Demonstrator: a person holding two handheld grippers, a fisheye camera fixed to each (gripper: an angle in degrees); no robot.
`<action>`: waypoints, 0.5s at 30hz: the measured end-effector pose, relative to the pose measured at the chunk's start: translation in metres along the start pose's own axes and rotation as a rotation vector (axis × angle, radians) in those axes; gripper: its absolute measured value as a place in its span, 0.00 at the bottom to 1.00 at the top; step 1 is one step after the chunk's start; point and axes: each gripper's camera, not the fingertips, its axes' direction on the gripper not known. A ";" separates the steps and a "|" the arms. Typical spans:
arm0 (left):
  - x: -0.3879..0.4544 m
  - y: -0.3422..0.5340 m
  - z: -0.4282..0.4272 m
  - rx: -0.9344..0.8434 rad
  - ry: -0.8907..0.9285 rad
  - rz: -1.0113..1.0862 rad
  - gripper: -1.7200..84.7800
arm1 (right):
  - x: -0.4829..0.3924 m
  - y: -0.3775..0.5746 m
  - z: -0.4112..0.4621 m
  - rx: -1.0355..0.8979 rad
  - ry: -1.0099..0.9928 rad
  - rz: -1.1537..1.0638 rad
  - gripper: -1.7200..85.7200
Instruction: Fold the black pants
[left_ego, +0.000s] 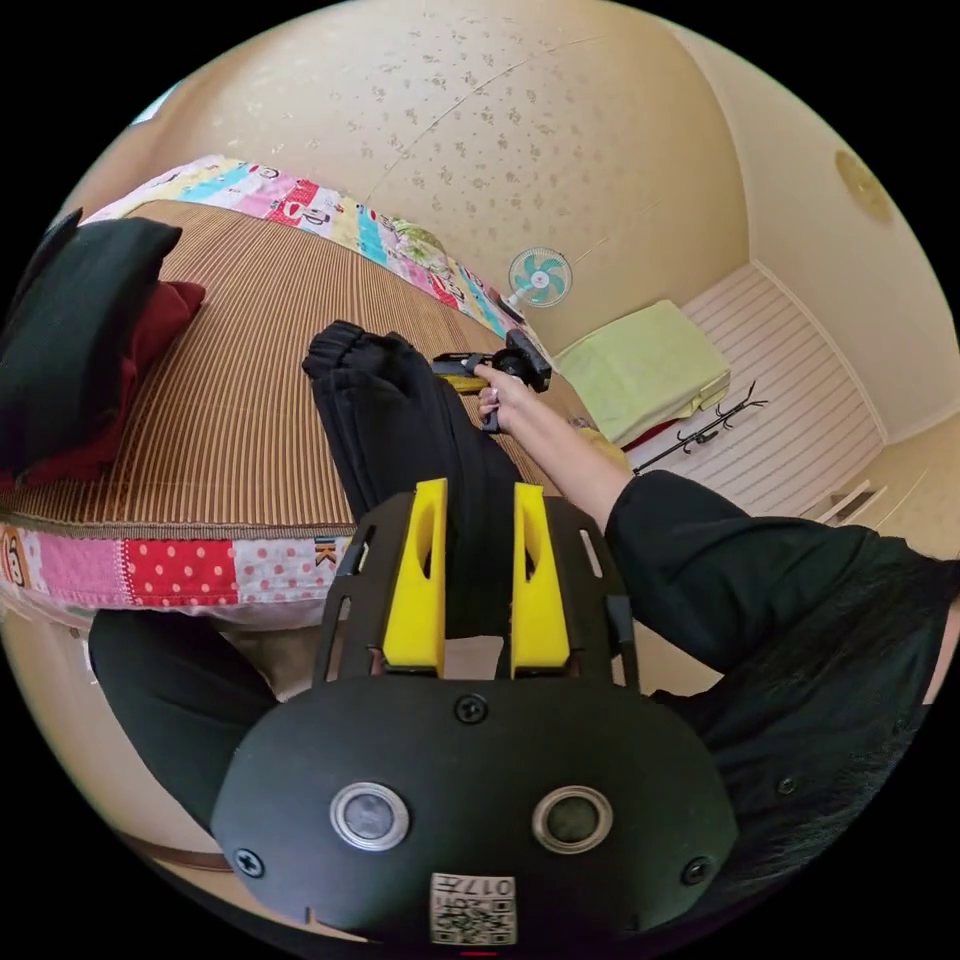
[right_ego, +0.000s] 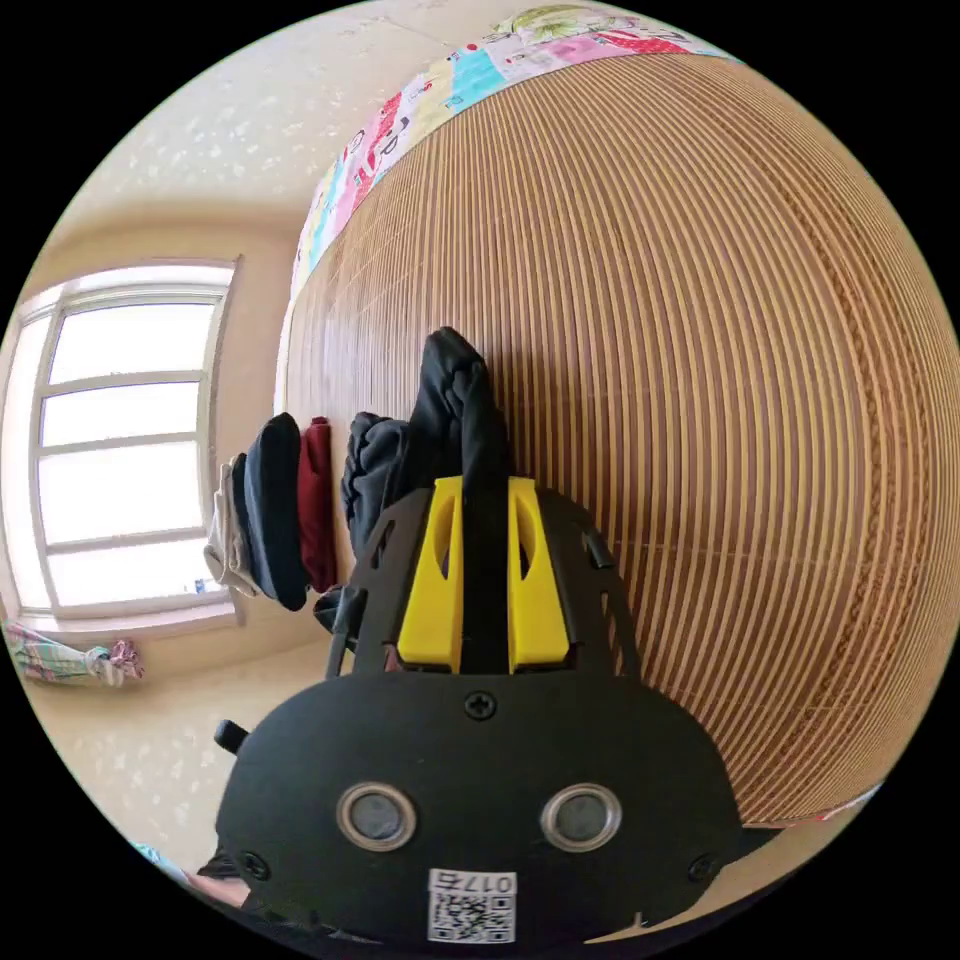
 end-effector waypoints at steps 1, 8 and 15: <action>-0.004 -0.010 0.000 0.020 0.007 -0.015 0.16 | 0.003 0.008 -0.002 0.025 -0.037 -0.012 0.09; -0.053 -0.091 0.087 -0.142 0.074 -0.139 0.18 | 0.029 0.134 -0.043 0.119 -0.762 -0.170 0.06; 0.003 -0.034 0.017 0.005 0.369 0.002 0.07 | 0.014 0.305 -0.183 0.309 -0.854 -0.514 0.04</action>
